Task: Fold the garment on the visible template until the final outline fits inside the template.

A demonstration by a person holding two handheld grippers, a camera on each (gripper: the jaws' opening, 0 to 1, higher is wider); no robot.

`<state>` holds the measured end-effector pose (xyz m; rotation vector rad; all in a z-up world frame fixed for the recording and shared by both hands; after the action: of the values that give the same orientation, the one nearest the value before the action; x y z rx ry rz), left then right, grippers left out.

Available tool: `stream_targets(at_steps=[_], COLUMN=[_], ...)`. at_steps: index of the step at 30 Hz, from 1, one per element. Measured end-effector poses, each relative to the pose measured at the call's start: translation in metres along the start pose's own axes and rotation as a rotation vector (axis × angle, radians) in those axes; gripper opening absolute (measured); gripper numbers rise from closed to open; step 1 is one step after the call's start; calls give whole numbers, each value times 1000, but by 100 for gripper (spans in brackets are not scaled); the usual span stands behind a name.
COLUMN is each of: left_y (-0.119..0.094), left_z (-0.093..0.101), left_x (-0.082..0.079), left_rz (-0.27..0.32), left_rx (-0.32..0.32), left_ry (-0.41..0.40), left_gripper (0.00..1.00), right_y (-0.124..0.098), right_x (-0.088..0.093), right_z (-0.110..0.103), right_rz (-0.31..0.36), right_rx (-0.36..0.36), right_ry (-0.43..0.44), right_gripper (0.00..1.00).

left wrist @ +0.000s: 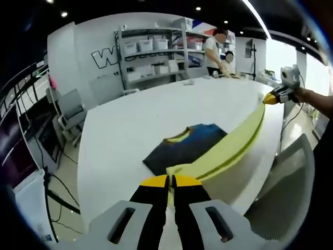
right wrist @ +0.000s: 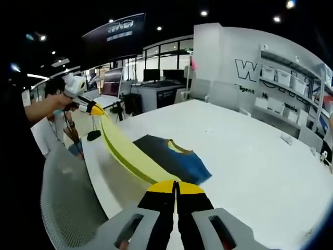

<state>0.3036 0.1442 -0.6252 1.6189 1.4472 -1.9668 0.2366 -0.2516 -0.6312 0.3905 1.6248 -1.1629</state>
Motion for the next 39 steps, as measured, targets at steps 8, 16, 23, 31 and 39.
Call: stream_targets(at_steps=[8,16,23,31,39], left_y=[9,24,38,54,71], left_z=[-14,-25,-36,-46,-58], left_x=[-17,-36,-44,-52,-61], left_rz=[36,54,51,55,55], left_rx=[-17,-17,-12,-7,6], left_ry=[-2,32,63,68,66], left_gripper=[8,8,8,8,8], right_y=[6,16,28,46,61], right_x=[-14,-28,-36,-37,-41], right_z=[11,25,38,51,67], right_rz=[21,40,52,44,46], right_rx=[11,24,35,50,65], right_ry=[-25,-47,-65,-96,-118], right_gripper=[0,0,0,0,0])
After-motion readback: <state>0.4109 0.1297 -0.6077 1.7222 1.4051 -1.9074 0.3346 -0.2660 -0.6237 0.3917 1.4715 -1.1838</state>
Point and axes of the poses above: the point that each gripper's makers call its tool centre point, and the gripper's own axes: y roughly forward along the fingers, z roughly to its right, x roughly out of its underside, the point moved 5 cm from there along -y, roughly backward along the fingers
